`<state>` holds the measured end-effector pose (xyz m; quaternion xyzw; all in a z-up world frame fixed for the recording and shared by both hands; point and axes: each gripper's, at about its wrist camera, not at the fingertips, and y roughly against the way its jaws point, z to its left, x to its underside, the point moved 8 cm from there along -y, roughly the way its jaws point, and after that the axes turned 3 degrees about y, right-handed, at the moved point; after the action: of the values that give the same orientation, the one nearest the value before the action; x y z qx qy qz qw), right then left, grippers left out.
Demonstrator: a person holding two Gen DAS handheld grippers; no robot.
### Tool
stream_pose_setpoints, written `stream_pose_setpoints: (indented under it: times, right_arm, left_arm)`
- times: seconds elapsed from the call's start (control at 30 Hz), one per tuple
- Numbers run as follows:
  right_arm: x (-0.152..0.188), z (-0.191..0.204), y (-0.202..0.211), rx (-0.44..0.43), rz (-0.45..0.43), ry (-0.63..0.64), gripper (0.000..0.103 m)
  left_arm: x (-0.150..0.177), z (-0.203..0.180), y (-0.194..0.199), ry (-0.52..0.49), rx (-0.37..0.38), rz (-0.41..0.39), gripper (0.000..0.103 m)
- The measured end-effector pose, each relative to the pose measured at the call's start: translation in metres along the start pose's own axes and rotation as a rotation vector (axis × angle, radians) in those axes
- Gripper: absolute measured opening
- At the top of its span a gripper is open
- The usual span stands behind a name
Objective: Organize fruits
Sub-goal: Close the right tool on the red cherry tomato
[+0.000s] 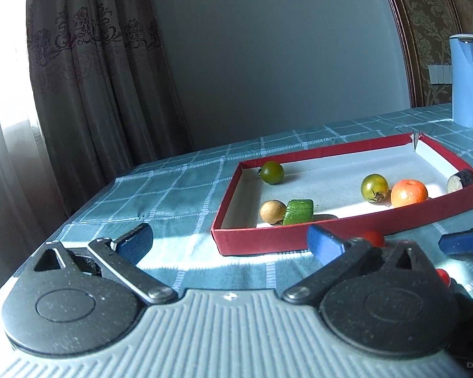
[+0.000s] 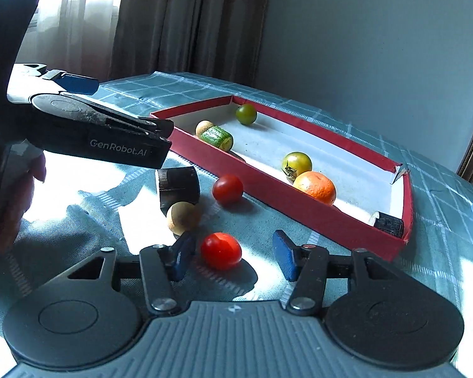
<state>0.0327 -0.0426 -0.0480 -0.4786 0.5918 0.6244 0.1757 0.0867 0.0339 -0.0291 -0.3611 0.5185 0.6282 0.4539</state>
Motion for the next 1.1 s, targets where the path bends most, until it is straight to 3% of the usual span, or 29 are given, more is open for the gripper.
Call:
stream_pose_setpoints:
  times: [0.17,0.33,0.47,0.57,0.73,0.9,1.1]
  right_arm:
    - [0.003,-0.004,0.000,-0.017,0.008,-0.035,0.029]
    - [0.006,-0.018,0.005,0.042,0.005,-0.070,0.025]
    - [0.007,-0.034,0.010,0.111,-0.009,-0.105,0.024]
    - [0.009,-0.045,0.009,0.164,0.003,-0.119,0.024]
    - [0.014,-0.059,0.006,0.180,0.032,-0.171,0.024]
    - [0.017,-0.065,0.003,0.184,0.048,-0.195,0.024]
    - [0.020,-0.073,0.002,0.176,0.064,-0.232,0.024]
  left_arm:
    - [-0.002,-0.004,0.005,-0.004,0.035,-0.019,0.103]
    - [-0.003,-0.012,0.025,0.028,0.194,-0.048,0.103]
    - [0.002,-0.034,0.037,-0.036,0.314,-0.042,0.103]
    - [0.007,-0.052,0.042,-0.114,0.347,-0.043,0.103]
    - [0.012,-0.058,0.039,-0.117,0.372,-0.008,0.103]
    - [0.015,-0.072,0.050,-0.159,0.473,-0.020,0.103]
    - [0.025,-0.089,0.031,-0.220,0.520,0.100,0.095]
